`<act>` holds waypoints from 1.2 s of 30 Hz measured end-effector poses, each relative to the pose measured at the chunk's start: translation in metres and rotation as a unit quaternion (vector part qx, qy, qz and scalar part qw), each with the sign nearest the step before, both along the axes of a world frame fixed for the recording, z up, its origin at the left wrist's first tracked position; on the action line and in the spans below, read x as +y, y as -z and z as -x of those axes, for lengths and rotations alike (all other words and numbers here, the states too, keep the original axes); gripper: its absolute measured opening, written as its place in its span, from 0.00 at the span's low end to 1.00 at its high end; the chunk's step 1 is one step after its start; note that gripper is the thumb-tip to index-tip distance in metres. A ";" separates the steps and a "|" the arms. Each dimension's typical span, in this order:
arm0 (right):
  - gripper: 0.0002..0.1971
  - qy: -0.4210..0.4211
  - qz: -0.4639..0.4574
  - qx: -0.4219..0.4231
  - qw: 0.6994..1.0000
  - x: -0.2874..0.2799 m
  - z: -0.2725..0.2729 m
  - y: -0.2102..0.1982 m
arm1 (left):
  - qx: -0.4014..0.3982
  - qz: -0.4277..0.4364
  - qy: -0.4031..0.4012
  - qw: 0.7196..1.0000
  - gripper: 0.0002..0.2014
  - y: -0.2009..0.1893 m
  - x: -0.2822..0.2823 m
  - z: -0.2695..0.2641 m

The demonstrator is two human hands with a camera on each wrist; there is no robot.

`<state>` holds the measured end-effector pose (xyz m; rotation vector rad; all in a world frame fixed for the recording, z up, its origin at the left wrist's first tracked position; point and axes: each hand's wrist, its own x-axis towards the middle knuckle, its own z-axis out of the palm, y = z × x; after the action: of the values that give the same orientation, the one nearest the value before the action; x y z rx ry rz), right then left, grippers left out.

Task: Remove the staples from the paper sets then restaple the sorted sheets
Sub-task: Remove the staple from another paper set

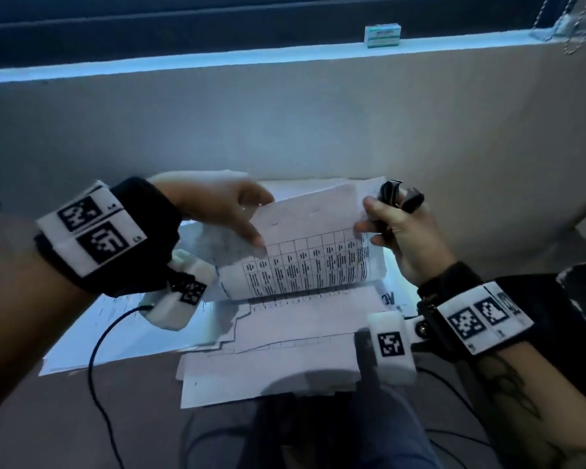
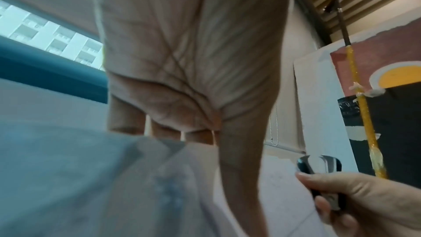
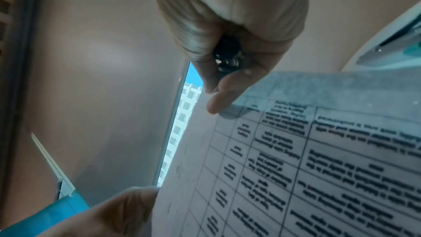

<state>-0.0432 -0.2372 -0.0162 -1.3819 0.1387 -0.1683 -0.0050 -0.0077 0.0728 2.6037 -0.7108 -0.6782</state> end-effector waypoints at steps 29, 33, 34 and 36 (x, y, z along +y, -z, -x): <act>0.25 0.055 0.334 0.036 0.940 0.087 0.075 0.008 | 0.187 0.467 -0.244 0.829 0.10 0.086 -0.012 0.049; 0.24 0.091 0.354 0.006 0.931 0.096 0.077 0.005 | 0.201 0.501 -0.249 0.804 0.08 0.090 -0.015 0.053; 0.23 0.087 0.350 0.007 0.933 0.097 0.078 0.003 | 0.203 0.509 -0.257 0.796 0.08 0.092 -0.015 0.054; 0.20 0.060 0.331 0.028 0.941 0.099 0.079 0.000 | 0.209 0.526 -0.270 0.779 0.08 0.096 -0.016 0.055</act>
<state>-0.1218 -0.1381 -0.0161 -2.0540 0.2276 -0.2949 -0.0597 -0.0236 -0.0232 1.4054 -0.0792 -0.4354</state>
